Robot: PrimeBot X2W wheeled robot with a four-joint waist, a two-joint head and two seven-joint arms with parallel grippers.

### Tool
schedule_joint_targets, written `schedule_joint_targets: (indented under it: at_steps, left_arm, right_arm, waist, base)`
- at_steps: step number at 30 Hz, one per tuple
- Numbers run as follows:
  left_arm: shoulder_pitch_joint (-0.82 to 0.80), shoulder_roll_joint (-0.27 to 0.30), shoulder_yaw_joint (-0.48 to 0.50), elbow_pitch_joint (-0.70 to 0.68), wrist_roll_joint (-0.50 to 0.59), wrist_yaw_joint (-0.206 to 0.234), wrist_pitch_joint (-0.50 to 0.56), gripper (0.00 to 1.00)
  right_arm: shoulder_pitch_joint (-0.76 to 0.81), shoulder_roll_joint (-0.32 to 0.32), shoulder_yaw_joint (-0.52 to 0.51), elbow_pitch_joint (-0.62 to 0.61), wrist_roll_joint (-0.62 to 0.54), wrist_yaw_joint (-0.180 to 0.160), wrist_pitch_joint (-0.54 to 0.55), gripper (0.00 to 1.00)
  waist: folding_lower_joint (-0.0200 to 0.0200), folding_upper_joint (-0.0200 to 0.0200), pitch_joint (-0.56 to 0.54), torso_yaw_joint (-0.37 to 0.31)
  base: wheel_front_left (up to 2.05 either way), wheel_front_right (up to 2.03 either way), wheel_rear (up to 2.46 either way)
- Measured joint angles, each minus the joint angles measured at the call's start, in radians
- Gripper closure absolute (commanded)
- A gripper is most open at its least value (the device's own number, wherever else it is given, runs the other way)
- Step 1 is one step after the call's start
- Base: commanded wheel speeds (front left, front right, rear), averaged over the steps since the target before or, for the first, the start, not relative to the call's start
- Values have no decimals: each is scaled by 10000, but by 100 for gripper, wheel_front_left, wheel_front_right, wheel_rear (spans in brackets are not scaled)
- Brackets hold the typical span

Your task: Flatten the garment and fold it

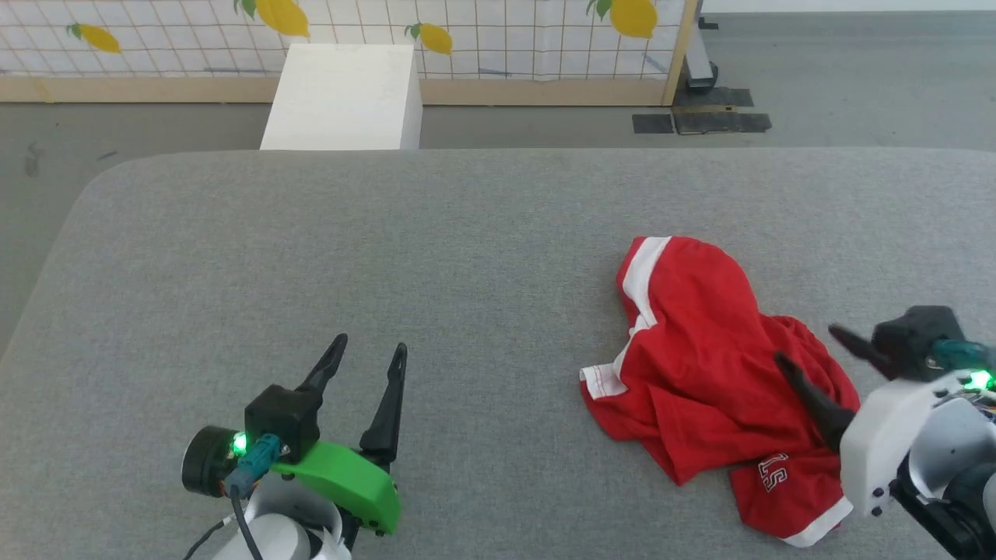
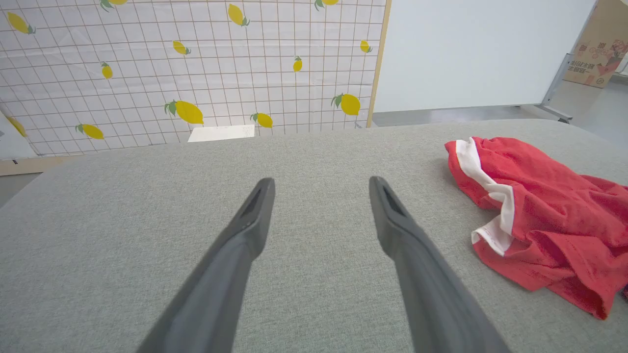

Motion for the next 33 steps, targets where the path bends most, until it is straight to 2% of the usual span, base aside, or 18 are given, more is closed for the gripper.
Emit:
schedule_joint_targets:
  at_steps: [2, 7, 11, 16, 19, 23, 29, 33]
  left_arm:
    - [-44, -2, -12, -15, -12, 0, 56, 0]
    - [-232, -75, -15, -153, -128, -12, 203, 0]
    - [-354, -123, -128, -309, -322, -153, 675, 0]
    - [-927, -119, -627, -769, -412, -708, 1672, 0]
    - [-1562, -159, -949, -966, -723, -1007, 2780, 0]
    - [-2733, -303, -1567, -963, -1112, -1473, 5053, 0]
    - [-4583, -755, -1902, -633, -1816, -1714, 7662, 0]
    - [-5379, -815, -2259, -259, -2261, -1919, 9361, 0]
  right_arm:
    - [12, 188, -236, 56, -104, 0, -1089, 0]
    - [351, 1358, -1292, 500, -757, 0, -3557, 0]
    - [825, 2397, -1998, 811, -1312, 0, -4679, 0]
    - [922, 3513, -2834, 849, -2119, 0, -5311, 0]
    - [950, 3816, -3202, 786, -2408, 0, -5461, 0]
    - [950, 3946, -3277, 621, -2587, 0, -5551, 0]
    - [831, 4044, -3294, 443, -2708, 0, -5668, 0]
    - [745, 4117, -3206, 458, -2744, 0, -5829, 0]
  waist:
    - [0, 0, -17, -33]
    - [0, 0, 29, -51]
    - [0, 0, 127, -96]
    - [0, 0, 411, -226]
    - [-1, 0, 640, -312]
    - [0, -1, 1019, -454]
    - [-1, 0, 1650, -781]
    - [0, 0, 2087, -1071]
  base:
    - [0, 0, 0]
    - [0, 0, 0]
    - [0, 0, 0]
    - [0, 0, 0]
    - [0, 0, 0]
    - [0, 0, 0]
    - [0, 0, 0]
    - [0, 0, 0]
